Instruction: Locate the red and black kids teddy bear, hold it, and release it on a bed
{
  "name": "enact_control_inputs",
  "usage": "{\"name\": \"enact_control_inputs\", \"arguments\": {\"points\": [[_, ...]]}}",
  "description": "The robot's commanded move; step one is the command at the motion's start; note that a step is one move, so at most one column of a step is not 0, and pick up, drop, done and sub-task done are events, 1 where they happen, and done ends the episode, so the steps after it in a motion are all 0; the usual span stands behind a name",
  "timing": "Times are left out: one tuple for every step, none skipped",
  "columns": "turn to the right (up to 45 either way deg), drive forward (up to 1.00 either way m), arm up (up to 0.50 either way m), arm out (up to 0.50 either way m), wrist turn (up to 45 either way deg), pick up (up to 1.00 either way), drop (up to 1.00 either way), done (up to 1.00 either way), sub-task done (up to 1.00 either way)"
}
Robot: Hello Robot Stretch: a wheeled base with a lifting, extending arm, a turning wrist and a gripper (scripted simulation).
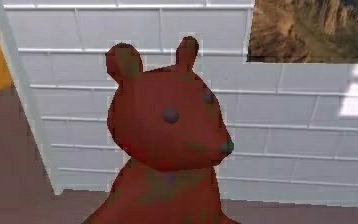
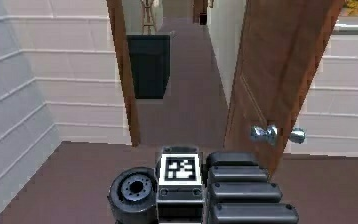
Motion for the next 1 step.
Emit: {"name": "enact_control_inputs", "arguments": {"points": [[3.0,0.0,0.0,0.0,0.0,0.0,0.0,0.0,0.0]]}}
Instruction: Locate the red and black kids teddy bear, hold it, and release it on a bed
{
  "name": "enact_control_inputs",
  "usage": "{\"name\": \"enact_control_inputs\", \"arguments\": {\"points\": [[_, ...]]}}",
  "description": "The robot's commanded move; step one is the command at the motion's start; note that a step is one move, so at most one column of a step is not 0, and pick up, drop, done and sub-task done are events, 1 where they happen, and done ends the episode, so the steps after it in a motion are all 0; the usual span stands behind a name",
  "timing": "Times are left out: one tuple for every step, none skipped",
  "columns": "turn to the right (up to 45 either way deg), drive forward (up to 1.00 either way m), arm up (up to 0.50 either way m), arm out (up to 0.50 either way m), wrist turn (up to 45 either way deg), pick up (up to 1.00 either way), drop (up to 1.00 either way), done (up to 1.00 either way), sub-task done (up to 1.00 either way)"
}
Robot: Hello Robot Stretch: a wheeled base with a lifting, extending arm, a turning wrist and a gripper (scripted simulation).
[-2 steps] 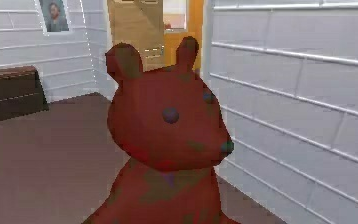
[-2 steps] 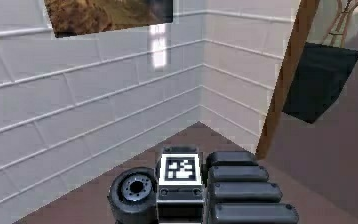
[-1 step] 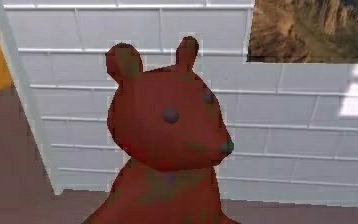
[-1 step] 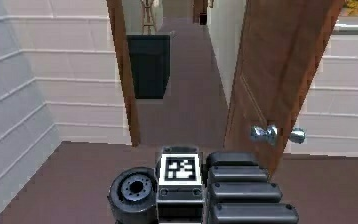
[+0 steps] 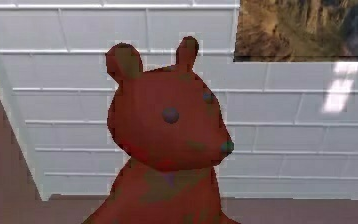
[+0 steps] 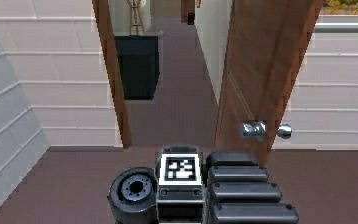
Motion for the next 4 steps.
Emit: {"name": "enact_control_inputs", "arguments": {"points": [[0.0,0.05,0.0,0.0,0.0,0.0,0.0,0.0,0.0],[-45.0,0.0,0.0,0.0,0.0,0.0,0.0,0.0,0.0],[-39.0,0.0,0.0,0.0,0.0,0.0,0.0,0.0,0.0],[0.0,0.65,0.0,0.0,0.0,0.0,0.0,0.0,0.0]]}}
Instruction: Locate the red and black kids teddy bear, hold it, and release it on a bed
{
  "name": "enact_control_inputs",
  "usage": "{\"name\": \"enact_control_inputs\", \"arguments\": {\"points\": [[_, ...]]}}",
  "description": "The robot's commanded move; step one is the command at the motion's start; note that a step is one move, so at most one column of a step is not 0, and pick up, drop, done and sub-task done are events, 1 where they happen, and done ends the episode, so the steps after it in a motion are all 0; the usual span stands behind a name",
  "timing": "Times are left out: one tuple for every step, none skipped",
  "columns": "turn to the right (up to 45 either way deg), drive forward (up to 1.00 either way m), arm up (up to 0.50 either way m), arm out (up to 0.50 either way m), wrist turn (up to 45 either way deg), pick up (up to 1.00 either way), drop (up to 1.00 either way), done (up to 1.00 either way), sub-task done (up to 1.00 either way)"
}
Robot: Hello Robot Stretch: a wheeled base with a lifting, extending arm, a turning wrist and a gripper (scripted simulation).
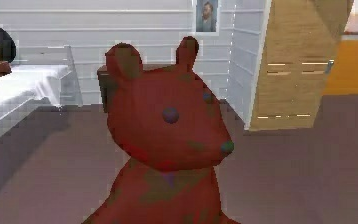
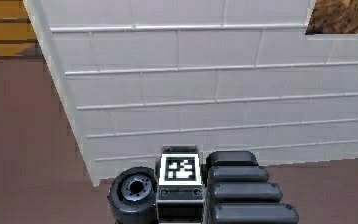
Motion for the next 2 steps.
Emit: {"name": "enact_control_inputs", "arguments": {"points": [[-45.0,0.0,0.0,0.0,0.0,0.0,0.0,0.0,0.0],[-18.0,0.0,0.0,0.0,0.0,0.0,0.0,0.0,0.0]]}}
